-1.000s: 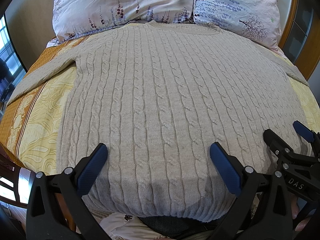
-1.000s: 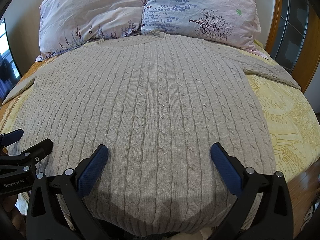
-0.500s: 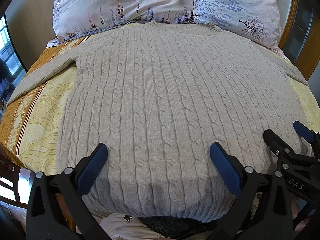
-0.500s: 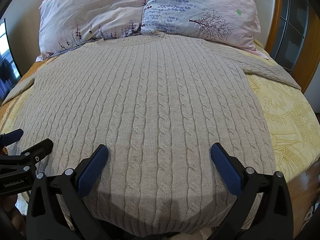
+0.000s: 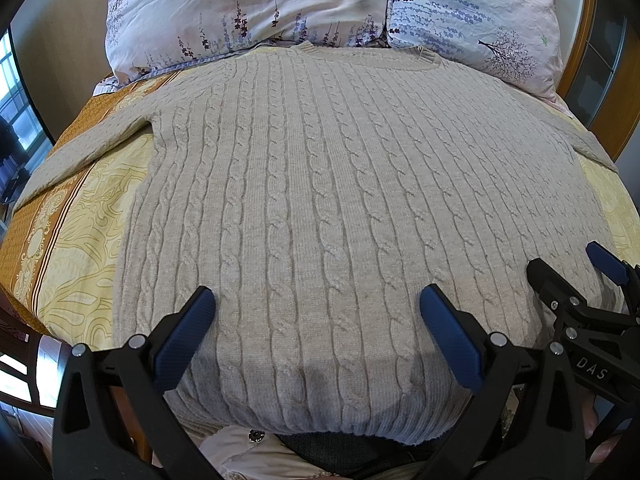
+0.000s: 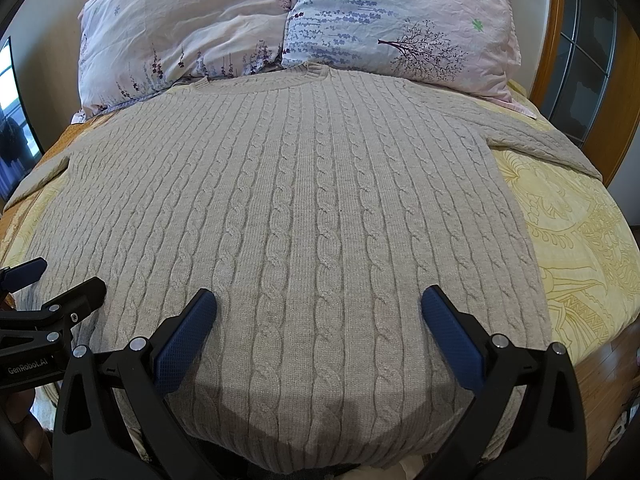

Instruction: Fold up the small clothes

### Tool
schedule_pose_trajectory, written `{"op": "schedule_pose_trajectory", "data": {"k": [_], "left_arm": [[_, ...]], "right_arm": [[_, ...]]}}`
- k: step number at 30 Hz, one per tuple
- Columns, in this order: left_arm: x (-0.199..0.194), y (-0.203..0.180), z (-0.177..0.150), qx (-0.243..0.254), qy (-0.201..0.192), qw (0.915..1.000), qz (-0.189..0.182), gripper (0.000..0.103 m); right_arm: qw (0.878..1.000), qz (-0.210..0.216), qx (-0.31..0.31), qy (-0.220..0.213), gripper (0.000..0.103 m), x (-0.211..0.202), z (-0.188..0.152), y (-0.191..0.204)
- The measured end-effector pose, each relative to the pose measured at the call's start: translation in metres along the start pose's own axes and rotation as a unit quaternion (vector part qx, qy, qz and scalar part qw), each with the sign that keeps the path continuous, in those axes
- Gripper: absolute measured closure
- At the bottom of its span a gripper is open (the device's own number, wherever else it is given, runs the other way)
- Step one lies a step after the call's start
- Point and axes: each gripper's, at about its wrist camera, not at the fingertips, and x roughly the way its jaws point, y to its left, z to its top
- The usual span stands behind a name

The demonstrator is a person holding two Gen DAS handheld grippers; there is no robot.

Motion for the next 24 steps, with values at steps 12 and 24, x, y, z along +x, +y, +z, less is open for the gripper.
{"op": "schedule_pose_trajectory", "data": {"k": [12, 24], "left_arm": [[0.0000, 0.0000, 0.0000, 0.000, 0.000, 1.0000, 0.000, 0.002], [0.0000, 0.0000, 0.0000, 0.000, 0.000, 1.0000, 0.000, 0.002]], "right_arm": [[1.000, 0.000, 0.000, 0.000, 0.001, 0.0000, 0.0000, 0.0000], [1.000, 0.000, -0.001, 0.000, 0.001, 0.0001, -0.0022, 0.0002]]}}
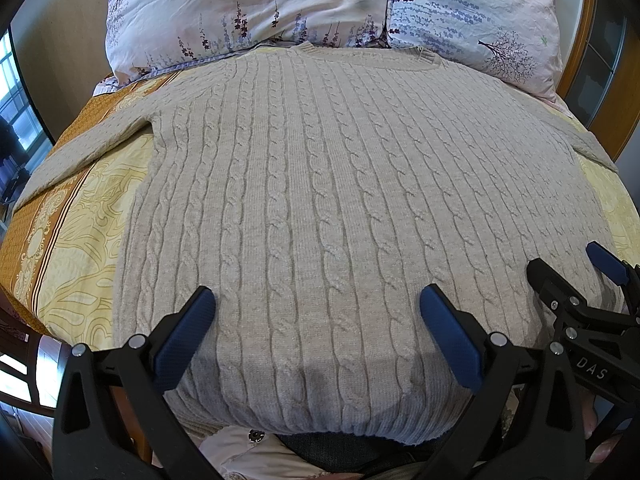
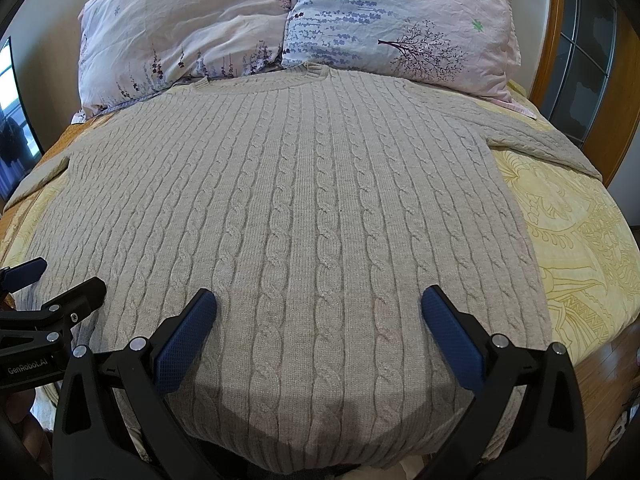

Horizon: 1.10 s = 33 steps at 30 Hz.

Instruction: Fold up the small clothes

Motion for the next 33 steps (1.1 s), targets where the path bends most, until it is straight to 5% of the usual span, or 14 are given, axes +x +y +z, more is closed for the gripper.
{"op": "schedule_pose_trajectory", "data": {"k": [14, 21, 24, 28, 33], "left_arm": [[0.004, -0.001, 0.010, 0.005, -0.003, 1.0000, 0.001, 0.002], [0.013, 0.007, 0.030, 0.015, -0.024, 0.9994, -0.019, 0.002], [0.019, 0.010, 0.045, 0.018, -0.020, 0.9991, -0.031, 0.002], [0.027, 0.017, 0.067, 0.010, -0.017, 0.9968, -0.077, 0.002], [0.026, 0.028, 0.088, -0.015, -0.043, 0.9921, -0.117, 0.002]], "right_arm": [[0.996, 0.059, -0.051, -0.030, 0.001, 0.003, 0.005, -0.012], [0.993, 0.069, 0.086, -0.044, 0.001, 0.006, 0.056, -0.099], [0.980, 0.066, 0.183, -0.051, 0.002, 0.014, 0.079, -0.164], [0.946, 0.058, 0.318, -0.033, 0.024, 0.037, 0.097, -0.255], [0.907, 0.010, 0.419, -0.030, 0.032, 0.057, 0.102, -0.330]]}}
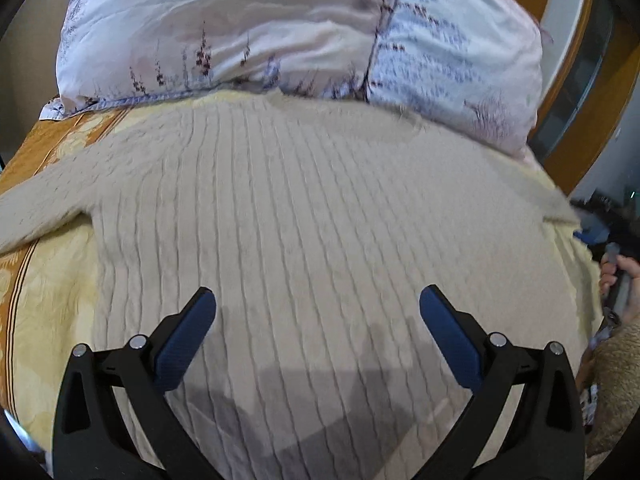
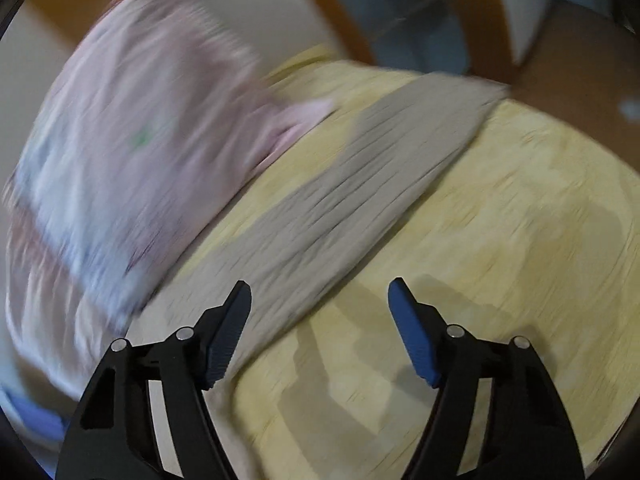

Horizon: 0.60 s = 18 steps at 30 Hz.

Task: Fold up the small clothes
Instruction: 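Move the right gripper to a sweater sleeve cuff and grasp it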

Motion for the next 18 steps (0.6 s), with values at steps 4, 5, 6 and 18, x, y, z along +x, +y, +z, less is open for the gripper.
{"op": "schedule_pose_trajectory", "data": {"k": [4, 5, 6, 18], "left_arm": [[0.004, 0.006, 0.018, -0.007, -0.003, 1.0000, 0.001, 0.002], [0.006, 0.008, 0.022, -0.008, 0.000, 1.0000, 0.000, 0.002], [0.008, 0.009, 0.025, -0.008, 0.002, 1.0000, -0.001, 0.002], [0.028, 0.035, 0.050, -0.050, 0.005, 0.9985, -0.021, 0.002]], "right_arm": [[0.998, 0.008, 0.069, 0.004, 0.039, 0.015, 0.023, -0.027], [0.997, 0.014, 0.076, -0.001, 0.040, 0.016, 0.027, -0.031], [0.997, 0.015, 0.080, -0.003, 0.045, 0.017, 0.030, -0.032], [0.995, -0.011, 0.098, -0.029, 0.086, 0.027, 0.050, -0.044]]}}
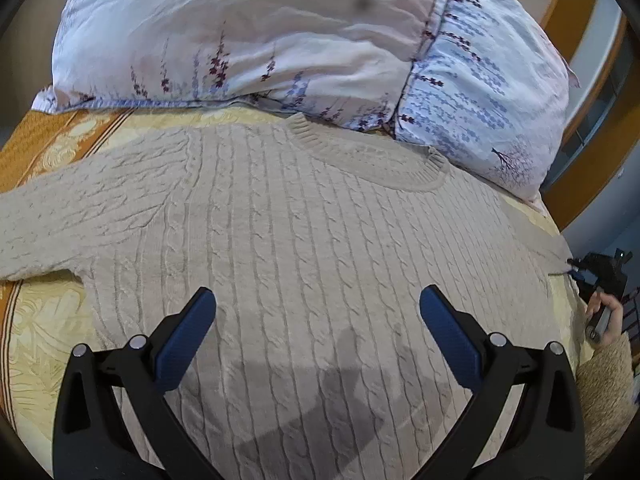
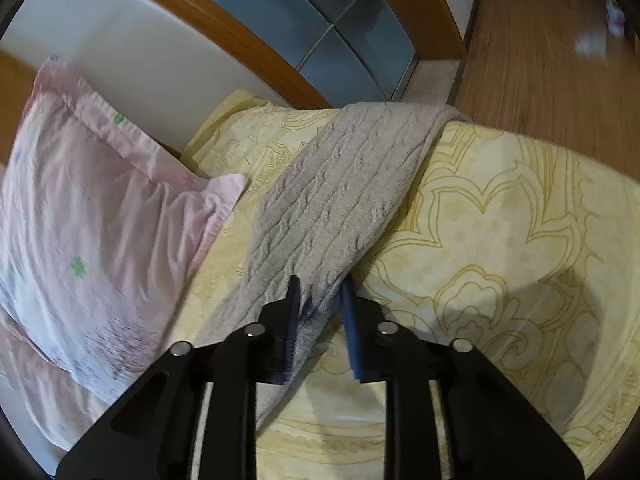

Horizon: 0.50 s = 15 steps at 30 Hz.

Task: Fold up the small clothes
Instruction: 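Move the right gripper to a sweater sleeve cuff and grasp it, then carry the held sleeve with the right gripper across the sweater body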

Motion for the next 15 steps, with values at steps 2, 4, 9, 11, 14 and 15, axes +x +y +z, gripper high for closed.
{"op": "schedule_pose_trajectory", "data": {"k": [2, 4, 9, 11, 14, 15], "left_arm": [[0.002, 0.002, 0.001, -0.001, 0.001, 0.9999, -0.013, 0.002], [0.002, 0.003, 0.001, 0.001, -0.001, 0.9994, -0.034, 0.002], [0.003, 0.003, 0.004, 0.002, -0.002, 0.9989, -0.047, 0.002], [0.004, 0.003, 0.006, -0.002, -0.004, 0.9989, -0.048, 0.002], [0.005, 0.004, 0.008, -0.005, -0.007, 0.9992, -0.039, 0.002], [0.006, 0.003, 0.009, -0.003, -0.008, 0.9992, -0.038, 0.002]], "right_arm": [[1.000, -0.004, -0.018, -0.008, 0.089, -0.001, -0.001, 0.006], [0.999, -0.004, -0.043, -0.023, 0.092, -0.007, -0.003, 0.016], [0.992, 0.007, -0.116, -0.055, 0.093, -0.024, -0.010, 0.052], [0.987, 0.029, -0.148, -0.060, 0.093, -0.035, -0.019, 0.071], [0.974, 0.092, -0.201, -0.046, 0.096, -0.049, -0.045, 0.107], [0.968, 0.116, -0.220, -0.035, 0.096, -0.052, -0.056, 0.119]]}}
